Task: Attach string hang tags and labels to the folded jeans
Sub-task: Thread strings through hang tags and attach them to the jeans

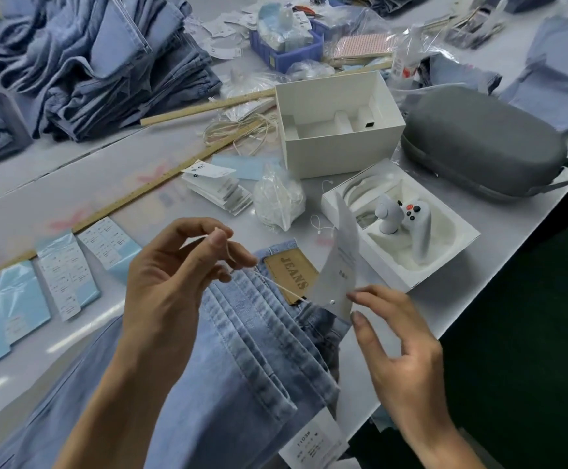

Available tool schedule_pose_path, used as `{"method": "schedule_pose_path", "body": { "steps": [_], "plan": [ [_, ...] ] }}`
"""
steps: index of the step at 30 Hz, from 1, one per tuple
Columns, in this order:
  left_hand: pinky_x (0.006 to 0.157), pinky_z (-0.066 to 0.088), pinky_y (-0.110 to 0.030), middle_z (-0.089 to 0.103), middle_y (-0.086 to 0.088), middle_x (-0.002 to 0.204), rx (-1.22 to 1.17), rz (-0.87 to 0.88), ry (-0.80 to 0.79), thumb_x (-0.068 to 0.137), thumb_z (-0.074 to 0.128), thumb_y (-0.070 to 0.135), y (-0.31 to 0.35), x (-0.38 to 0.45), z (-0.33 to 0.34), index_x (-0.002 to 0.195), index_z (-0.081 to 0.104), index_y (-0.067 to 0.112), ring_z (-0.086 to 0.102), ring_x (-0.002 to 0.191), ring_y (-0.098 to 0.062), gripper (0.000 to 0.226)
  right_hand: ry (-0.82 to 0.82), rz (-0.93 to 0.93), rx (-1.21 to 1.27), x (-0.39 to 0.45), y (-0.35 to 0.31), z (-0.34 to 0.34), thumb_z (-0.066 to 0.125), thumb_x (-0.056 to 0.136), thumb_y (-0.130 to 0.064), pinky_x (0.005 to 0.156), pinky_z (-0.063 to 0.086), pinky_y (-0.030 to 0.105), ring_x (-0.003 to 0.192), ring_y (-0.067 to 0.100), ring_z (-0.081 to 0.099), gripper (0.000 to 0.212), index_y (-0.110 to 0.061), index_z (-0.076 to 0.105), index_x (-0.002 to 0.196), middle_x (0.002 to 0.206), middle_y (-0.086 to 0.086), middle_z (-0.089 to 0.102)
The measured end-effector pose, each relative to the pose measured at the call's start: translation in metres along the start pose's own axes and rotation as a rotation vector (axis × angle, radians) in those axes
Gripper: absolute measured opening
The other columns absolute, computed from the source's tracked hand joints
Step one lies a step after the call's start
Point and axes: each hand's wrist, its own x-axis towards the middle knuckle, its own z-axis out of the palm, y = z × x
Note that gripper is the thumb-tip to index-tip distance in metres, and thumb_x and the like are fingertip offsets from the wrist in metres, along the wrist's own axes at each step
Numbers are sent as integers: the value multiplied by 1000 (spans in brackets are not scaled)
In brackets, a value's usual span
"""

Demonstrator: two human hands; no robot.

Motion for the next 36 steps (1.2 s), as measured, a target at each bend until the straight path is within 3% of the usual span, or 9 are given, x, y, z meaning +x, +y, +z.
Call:
{"method": "schedule_pose_path", "body": {
  "steps": [7, 10, 13, 17, 21, 25, 28, 32, 36],
  "plan": [
    [80, 58, -34, 74, -12, 81, 15, 44, -36, 82, 80, 42, 2, -5, 6, 94, 74, 21, 72, 78, -29, 26, 57, -168, -76, 5, -7, 6, 66, 93, -32, 104, 44, 17, 133, 13, 47, 37, -23, 58, 128, 136, -1, 51],
    [77, 57, -34, 70, -14, 75, 15, 49, -74, 83, 79, 38, 3, -6, 7, 94, 73, 17, 68, 70, -30, 24, 4, 235, 318, 18, -11, 0, 80, 76, -57, 103, 47, 27, 133, 9, 52, 83, -39, 39, 146, 144, -14, 49],
    [73, 56, -34, 68, -14, 72, 3, 48, -81, 87, 75, 25, -1, -8, 8, 92, 73, 15, 64, 67, -28, 12, 29, 603, 882, 35, -7, -5, 96, 55, -49, 106, 46, 45, 124, 18, 63, 102, -41, 45, 142, 143, -3, 56],
    [69, 57, -35, 65, -10, 70, -12, 46, -62, 87, 72, 17, 0, -8, 5, 91, 74, 16, 61, 65, -24, 5, -220, 250, 333, 40, -10, -16, 69, 81, -64, 112, 32, 37, 138, -3, 43, 70, -53, 41, 144, 146, -23, 51],
    [68, 57, -32, 64, -7, 70, -4, 44, -83, 86, 70, 20, 0, -7, 4, 92, 74, 15, 60, 65, -21, 9, -637, 73, -129, 50, 1, -25, 64, 83, -68, 125, -4, 41, 141, -21, 16, 81, -53, 25, 152, 148, -36, 37],
    [66, 56, -30, 64, -8, 70, 17, 30, -55, 87, 75, 18, -4, -7, 7, 91, 74, 15, 60, 65, -20, 5, -505, -77, -344, 54, -6, -22, 81, 74, -48, 121, 23, 49, 121, 10, 53, 61, -27, 62, 128, 120, -12, 60],
    [65, 58, -31, 65, -8, 70, 35, 19, 30, 87, 71, 18, -8, -5, 10, 90, 74, 17, 62, 65, -20, 4, -298, -325, -547, 40, -23, -28, 82, 76, -39, 92, 45, 34, 87, 16, 61, 36, -16, 71, 102, 93, -5, 66],
    [66, 59, -31, 68, -9, 71, 75, 19, 65, 87, 70, 21, -9, -2, 11, 91, 75, 18, 65, 66, -22, 7, -639, -337, -403, 13, -55, -42, 55, 96, -56, 74, 59, 19, 87, -1, 68, 37, -27, 72, 113, 104, -14, 72],
    [67, 58, -30, 69, -10, 73, 99, 28, 28, 88, 70, 21, -10, -2, 16, 94, 75, 18, 65, 68, -22, 8, -827, -322, -468, 7, -70, -50, 20, 102, -66, 87, 41, 0, 103, -17, 61, 56, -46, 68, 122, 119, -34, 65]
  ]
}}
